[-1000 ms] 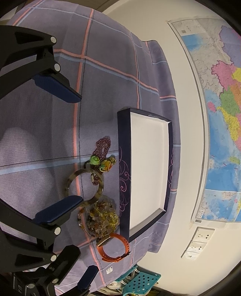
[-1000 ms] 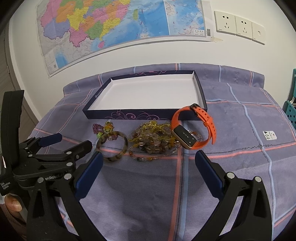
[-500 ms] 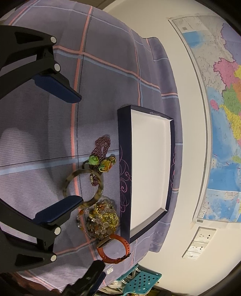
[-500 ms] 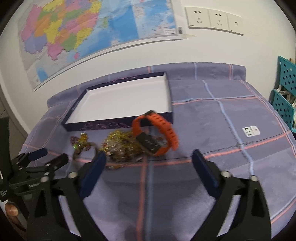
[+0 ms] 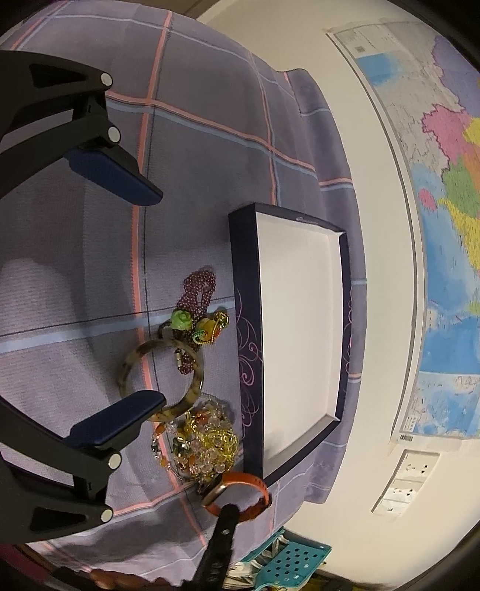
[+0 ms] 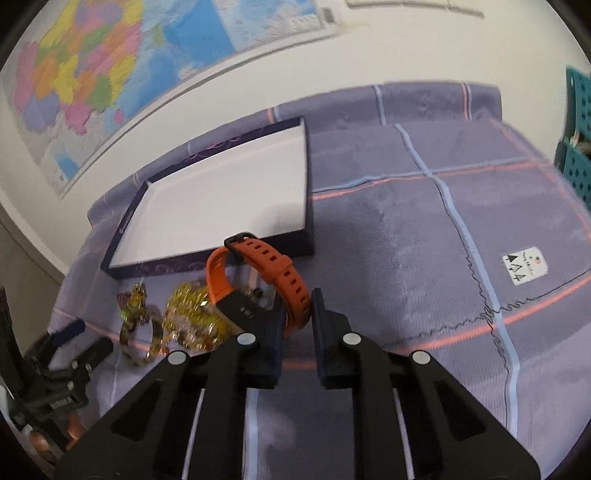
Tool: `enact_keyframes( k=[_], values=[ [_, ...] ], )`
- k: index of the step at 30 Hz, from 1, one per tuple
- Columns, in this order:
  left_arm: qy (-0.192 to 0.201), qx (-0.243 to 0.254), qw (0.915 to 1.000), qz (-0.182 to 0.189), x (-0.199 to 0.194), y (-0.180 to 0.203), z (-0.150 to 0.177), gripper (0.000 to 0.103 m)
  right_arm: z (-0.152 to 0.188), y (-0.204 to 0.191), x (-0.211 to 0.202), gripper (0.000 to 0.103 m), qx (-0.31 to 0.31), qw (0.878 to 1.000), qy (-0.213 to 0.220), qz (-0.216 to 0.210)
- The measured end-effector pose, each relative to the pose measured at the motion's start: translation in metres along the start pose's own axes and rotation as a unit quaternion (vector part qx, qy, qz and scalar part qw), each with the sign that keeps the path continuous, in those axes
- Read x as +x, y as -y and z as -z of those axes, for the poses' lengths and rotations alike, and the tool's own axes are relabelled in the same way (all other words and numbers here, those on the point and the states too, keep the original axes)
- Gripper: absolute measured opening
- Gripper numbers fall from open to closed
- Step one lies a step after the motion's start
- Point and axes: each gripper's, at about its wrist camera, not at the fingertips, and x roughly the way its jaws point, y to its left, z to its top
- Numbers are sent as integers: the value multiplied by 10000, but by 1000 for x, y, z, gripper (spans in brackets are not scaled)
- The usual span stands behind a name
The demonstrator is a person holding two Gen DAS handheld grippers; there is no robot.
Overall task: Organize jewelry
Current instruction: 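Close the right tool on the orange strap watch, then grasp the tortoiseshell bangle with the left tool while the right tool lifts the watch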
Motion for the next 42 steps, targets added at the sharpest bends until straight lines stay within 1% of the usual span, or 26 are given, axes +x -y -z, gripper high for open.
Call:
enact_keyframes(
  k=[1,2,3,4,7,10,12,15,17,18,19,20,21,22,23,25,28,31,32,33,34,36,37,38,40,42],
  values=[
    [-6,12,10000,46,1,0,0,97,-3,4,4,19,68,9999,-79,4],
    [-11,15,10000,90,1,-1,0,97,-4,8,6,22,138,9999,-98,3],
    [-15,26,9999,127,1,-2,-1,97,-4,11,7,30,199,9997,-112,-36],
    [-18,46,9999,147,1,-1,-1,96,-2,13,7,41,244,9996,-138,-86],
    [-43,170,9995,266,2,0,-1,91,5,15,5,45,325,9991,-173,-224],
    [-63,317,9987,398,2,3,-1,84,13,16,2,45,438,9978,-216,-451],
    [-117,385,9977,538,3,4,-1,79,16,14,2,44,488,9968,-235,-594],
    [-220,432,9964,699,6,5,-1,72,15,13,5,40,567,9953,-274,-734],
    [-314,457,9954,778,9,6,0,61,13,12,6,33,547,9947,-278,-823],
    [-354,465,9950,812,10,6,1,59,12,10,6,23,503,9951,-287,-807],
    [-388,473,9946,843,11,6,2,54,11,8,5,19,418,9962,-291,-701],
    [-418,473,9940,893,12,5,2,48,11,7,5,18,379,9964,-293,-696],
    [-450,465,9933,957,13,5,3,47,11,7,3,16,324,9962,-327,-735],
    [-461,462,9929,997,13,5,4,43,11,6,1,14,271,9964,-333,-730],
    [-481,465,9922,1052,13,5,4,37,11,5,-3,14,167,9967,-340,-711],
    [-528,494,9905,1173,13,4,4,30,12,7,-10,13,117,9957,-400,-828],
    [-569,550,9887,1275,13,3,3,24,14,10,-19,13,-7,9937,-541,-982],
    [-645,597,9861,1407,15,2,3,23,17,12,-21,13,-58,9908,-746,-1132],
    [-677,615,9853,1442,16,2,3,26,19,13,-19,14,-76,9900,-834,-1134],
    [-686,624,9854,1424,16,1,3,27,19,15,-18,14,-36,9903,-849,-1102],
    [-676,632,9862,1371,17,1,3,32,20,17,-16,15,34,9907,-857,-1060],
    [-697,644,9854,1416,18,1,2,37,21,19,-11,16,108,9910,-879,-1008],
    [-702,649,9851,1430,18,2,2,40,22,21,-9,20,168,9914,-863,-972],
    [-707,670,9850,1424,18,3,2,41,22,22,-7,21,233,9913,-840,-986],
    [-707,717,9853,1379,19,5,1,41,23,25,-5,24,327,9908,-796,-1040],
    [-699,734,9858,1335,20,6,1,40,24,25,-6,25,368,9917,-725,-996]
  ],
)
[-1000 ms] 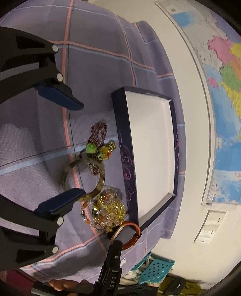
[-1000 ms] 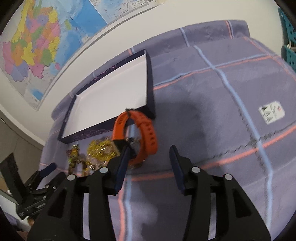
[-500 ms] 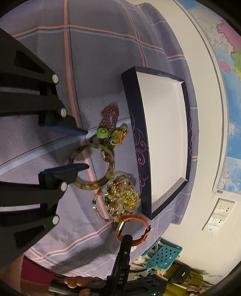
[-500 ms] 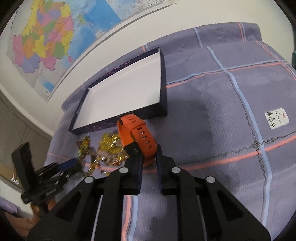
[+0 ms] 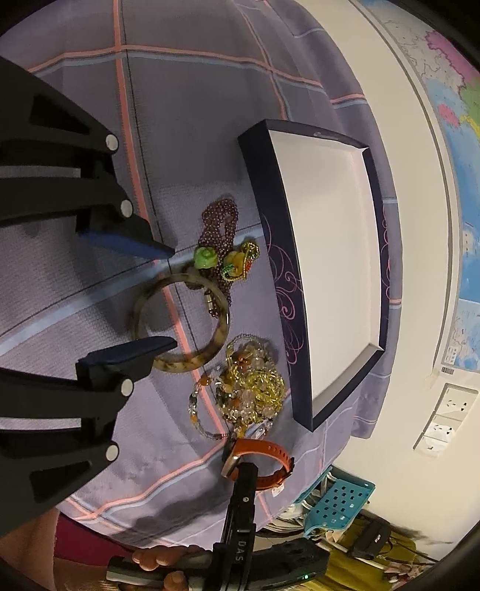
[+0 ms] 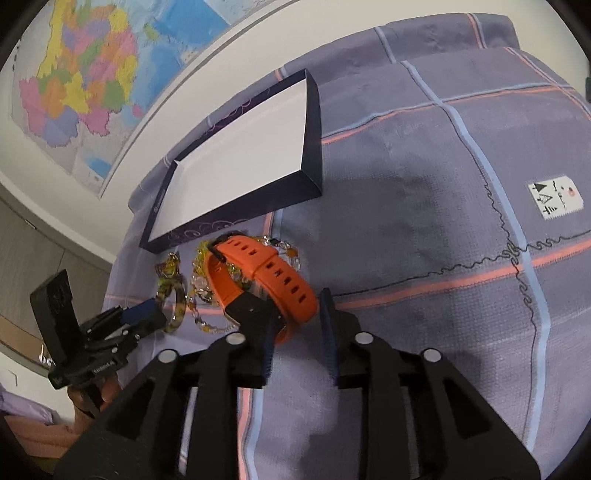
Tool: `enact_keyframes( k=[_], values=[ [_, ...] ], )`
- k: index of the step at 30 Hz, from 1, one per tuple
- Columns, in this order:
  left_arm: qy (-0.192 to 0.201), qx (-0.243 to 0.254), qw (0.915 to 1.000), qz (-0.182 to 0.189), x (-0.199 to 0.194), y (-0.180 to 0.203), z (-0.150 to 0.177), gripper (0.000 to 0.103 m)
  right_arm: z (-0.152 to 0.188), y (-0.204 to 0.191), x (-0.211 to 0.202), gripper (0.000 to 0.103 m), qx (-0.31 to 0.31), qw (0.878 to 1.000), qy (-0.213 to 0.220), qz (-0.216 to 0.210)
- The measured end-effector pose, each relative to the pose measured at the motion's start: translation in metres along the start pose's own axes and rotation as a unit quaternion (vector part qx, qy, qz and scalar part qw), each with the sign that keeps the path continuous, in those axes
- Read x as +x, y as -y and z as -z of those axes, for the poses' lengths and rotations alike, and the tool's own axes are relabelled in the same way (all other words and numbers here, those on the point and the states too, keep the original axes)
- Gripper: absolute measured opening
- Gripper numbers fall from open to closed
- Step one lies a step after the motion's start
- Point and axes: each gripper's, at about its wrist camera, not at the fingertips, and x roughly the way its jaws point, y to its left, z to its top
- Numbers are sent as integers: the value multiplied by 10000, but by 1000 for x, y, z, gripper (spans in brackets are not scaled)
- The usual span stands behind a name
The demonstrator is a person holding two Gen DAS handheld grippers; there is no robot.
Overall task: Organize jewelry
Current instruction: 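Grasp the tortoiseshell bangle with the left tool while the right tool lifts the watch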
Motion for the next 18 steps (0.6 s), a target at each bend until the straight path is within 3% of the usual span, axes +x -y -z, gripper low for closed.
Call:
enact_keyframes(
  k=[4,8,10,14,18],
  values=[
    [4,-26,9998,-213,1,-3,-2,23,4,0,-8,39,69,9998,184,91],
    [-5,-19,9997,-261,2,-5,-3,18,8,-3,-9,39,40,9997,213,141],
    [-7,16,9996,-266,2,-5,-4,18,6,0,-7,40,192,9995,224,69],
    [-17,162,9997,-206,4,2,-4,33,0,3,-1,38,398,9989,242,101],
    [9,326,9990,-321,6,8,-3,37,-7,6,3,26,415,9988,171,196]
  ],
)
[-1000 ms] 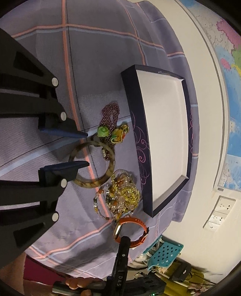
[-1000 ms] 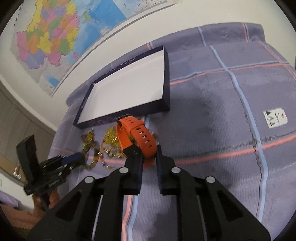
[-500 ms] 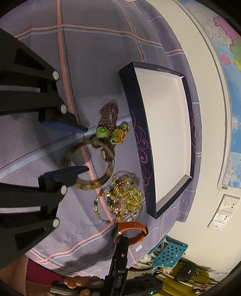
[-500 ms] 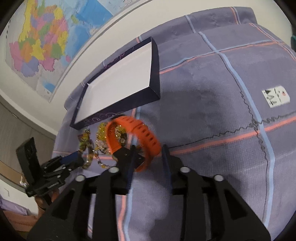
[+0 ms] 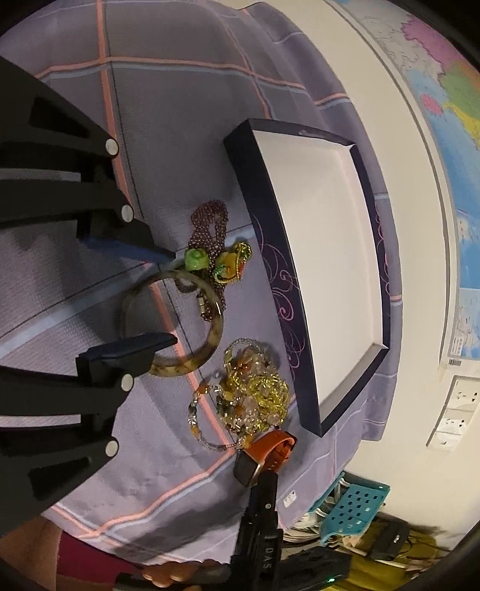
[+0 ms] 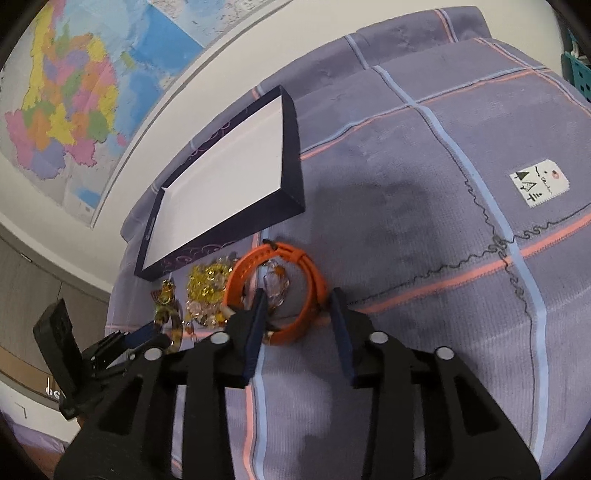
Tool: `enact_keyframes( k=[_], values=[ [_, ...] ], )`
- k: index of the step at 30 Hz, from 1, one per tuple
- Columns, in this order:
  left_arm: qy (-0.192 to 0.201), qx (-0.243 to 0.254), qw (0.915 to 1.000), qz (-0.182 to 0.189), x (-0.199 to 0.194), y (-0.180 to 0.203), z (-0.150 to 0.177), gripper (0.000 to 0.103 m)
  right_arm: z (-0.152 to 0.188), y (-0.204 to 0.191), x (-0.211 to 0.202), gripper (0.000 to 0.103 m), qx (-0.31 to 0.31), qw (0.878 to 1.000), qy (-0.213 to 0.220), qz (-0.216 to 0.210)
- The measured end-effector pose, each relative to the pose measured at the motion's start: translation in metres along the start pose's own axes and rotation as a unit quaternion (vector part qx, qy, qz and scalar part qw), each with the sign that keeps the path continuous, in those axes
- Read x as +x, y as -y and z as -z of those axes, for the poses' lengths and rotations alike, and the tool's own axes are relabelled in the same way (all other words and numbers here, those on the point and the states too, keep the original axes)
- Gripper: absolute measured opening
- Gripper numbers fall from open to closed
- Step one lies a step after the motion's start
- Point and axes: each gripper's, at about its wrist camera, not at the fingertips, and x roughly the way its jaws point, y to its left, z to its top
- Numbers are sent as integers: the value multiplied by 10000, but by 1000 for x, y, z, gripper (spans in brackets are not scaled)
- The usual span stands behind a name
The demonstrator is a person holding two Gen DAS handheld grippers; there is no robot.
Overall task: Organize jewelry
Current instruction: 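Grasp the tortoiseshell bangle with the left tool while the right tool lifts the watch, then carry the bangle and watch into the white tray and open both tools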
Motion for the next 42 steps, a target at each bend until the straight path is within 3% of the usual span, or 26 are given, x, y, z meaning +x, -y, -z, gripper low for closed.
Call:
enact_keyframes(
  k=[3,11,15,28,35,42],
  values=[
    [-2,4,10000,-48,0,-1,-1,31,-4,3,3,15,-68,9999,-80,87],
    [24,-18,9999,-144,0,-9,0,12,-8,-16,10,16,-764,9952,-267,545],
    [44,-60,9998,-171,-1,-12,0,6,-6,-20,11,8,-1039,9915,-230,747],
    [268,-393,9986,243,-25,-31,-7,6,-7,-39,-16,7,-1204,9916,258,395],
    [661,-411,9961,414,-47,-41,-39,7,-29,-65,-18,7,-1581,9858,403,403],
    [981,-479,9933,371,-43,-58,-84,7,-72,-88,14,8,-1830,9814,356,465]
  ],
)
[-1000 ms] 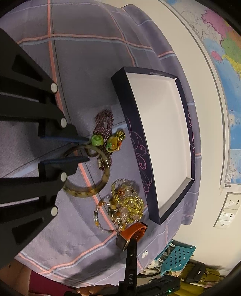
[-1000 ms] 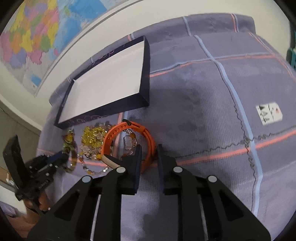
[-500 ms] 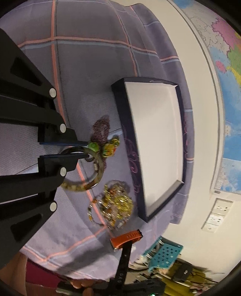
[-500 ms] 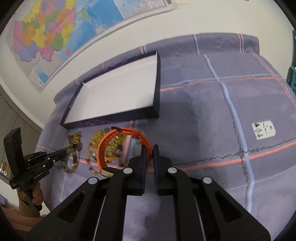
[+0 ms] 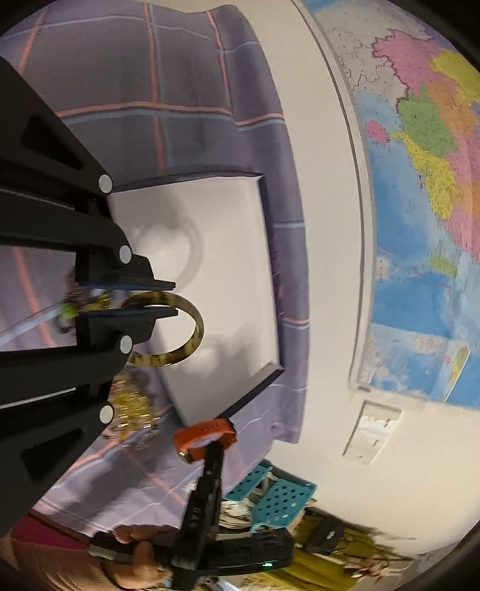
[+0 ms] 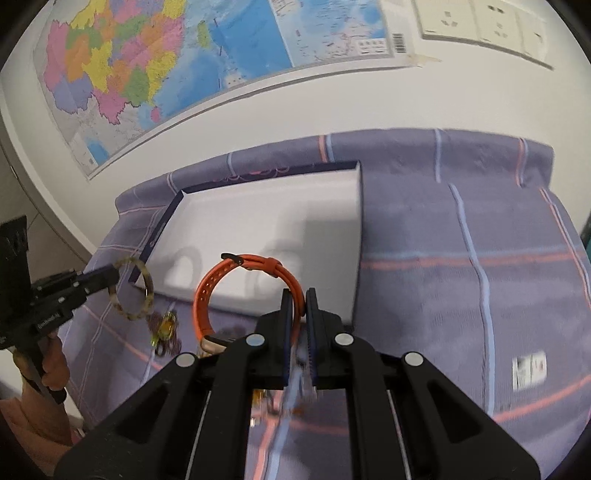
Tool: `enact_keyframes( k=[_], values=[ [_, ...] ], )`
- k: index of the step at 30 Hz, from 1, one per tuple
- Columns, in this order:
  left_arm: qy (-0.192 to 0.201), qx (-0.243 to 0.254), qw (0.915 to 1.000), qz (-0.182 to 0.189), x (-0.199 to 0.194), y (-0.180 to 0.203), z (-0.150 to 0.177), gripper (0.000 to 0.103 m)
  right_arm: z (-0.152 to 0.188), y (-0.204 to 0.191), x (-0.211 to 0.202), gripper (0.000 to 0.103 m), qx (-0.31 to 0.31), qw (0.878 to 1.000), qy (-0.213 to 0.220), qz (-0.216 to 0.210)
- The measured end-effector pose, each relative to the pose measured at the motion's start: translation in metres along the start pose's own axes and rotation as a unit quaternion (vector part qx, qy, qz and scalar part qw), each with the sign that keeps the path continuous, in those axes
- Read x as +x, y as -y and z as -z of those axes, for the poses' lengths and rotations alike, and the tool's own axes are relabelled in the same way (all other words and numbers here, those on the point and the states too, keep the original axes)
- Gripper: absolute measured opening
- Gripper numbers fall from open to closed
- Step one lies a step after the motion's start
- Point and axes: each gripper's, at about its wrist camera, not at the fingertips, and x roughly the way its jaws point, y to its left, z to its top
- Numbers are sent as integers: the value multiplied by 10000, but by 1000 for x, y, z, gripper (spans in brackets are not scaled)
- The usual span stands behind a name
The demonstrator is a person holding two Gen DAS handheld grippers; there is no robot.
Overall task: Organize jewelry
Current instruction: 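Carry the bangle and watch into the white tray and open both tools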
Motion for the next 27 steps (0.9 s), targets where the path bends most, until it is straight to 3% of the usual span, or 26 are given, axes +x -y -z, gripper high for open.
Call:
enact_keyframes(
  k=[6,14,27],
  values=[
    [-39,-249,9997,42,32,-20,-34,7,-36,-6,40,8,-145,9997,-121,133],
    [-268,-441,9984,-249,83,-34,-57,7,-73,-5,95,8,-133,9990,-299,312],
    [-595,-622,9953,-440,127,-56,-72,7,-98,-1,145,8,-82,9964,-493,687]
  ],
)
